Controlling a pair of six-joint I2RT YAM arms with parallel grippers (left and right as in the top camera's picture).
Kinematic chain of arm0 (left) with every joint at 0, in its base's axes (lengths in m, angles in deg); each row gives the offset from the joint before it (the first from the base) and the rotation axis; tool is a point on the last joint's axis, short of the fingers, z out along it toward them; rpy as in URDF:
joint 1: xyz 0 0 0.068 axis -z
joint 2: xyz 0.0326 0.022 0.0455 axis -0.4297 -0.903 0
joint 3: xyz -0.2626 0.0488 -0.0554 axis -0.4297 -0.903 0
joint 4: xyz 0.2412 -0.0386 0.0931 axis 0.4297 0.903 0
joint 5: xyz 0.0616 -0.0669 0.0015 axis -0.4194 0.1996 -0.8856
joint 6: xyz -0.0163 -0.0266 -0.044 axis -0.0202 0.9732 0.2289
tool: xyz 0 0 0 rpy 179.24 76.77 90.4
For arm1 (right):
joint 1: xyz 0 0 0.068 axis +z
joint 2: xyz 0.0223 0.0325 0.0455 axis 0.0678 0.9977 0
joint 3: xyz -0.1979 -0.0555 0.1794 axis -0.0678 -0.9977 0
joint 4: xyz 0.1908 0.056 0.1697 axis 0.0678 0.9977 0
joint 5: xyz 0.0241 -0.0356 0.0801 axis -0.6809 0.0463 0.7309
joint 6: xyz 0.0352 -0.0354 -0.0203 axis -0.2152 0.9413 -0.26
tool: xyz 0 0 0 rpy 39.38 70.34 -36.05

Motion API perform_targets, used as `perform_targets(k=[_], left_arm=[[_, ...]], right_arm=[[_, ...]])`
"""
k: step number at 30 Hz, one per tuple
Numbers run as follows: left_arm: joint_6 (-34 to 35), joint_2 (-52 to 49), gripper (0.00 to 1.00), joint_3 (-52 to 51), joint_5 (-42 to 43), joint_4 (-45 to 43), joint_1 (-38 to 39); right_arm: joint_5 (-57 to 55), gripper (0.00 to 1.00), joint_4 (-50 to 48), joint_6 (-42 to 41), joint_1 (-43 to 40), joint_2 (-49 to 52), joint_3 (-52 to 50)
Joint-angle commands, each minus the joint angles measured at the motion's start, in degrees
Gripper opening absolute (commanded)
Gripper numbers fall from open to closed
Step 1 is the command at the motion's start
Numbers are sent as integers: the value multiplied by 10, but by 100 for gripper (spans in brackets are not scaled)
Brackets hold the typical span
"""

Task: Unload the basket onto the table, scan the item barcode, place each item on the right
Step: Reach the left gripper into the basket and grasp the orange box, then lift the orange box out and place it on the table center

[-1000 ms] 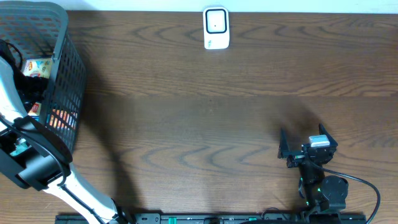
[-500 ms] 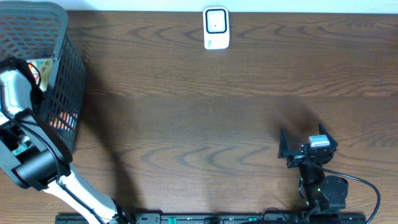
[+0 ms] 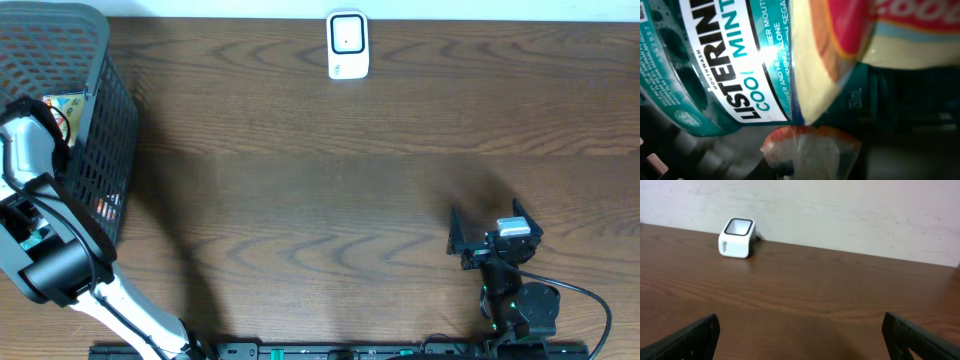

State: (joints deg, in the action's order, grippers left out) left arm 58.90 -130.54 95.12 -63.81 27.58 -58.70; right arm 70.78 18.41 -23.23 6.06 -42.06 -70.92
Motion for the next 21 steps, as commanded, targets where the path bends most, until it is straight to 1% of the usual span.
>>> perform_targets(k=[1,4,9,11,13,16,18,21], left_arm=[[-11,47,12,48,-7,14,0],[-11,103,12,102,-5,26,0],[-8,236,12,197,0,13,3],[-7,294,12,206,26,-8,16],[-7,345,11,206,73,-31,46],[-7,396,12,205,120,-37,132],[-7,412,12,195,125,-33,229],[-11,404,12,158,117,-38,381]], right_arm=[[0,99,2,-7,1,-2,-1],[0,99,2,-7,1,-2,-1],[-1,99,2,-7,1,-2,-1],[0,99,2,-7,1,-2,-1],[0,99,2,-7,1,-2,-1],[0,99,2,-7,1,-2,-1],[0,99,2,-7,1,-2,-1],[0,99,2,-7,1,-2,-1]])
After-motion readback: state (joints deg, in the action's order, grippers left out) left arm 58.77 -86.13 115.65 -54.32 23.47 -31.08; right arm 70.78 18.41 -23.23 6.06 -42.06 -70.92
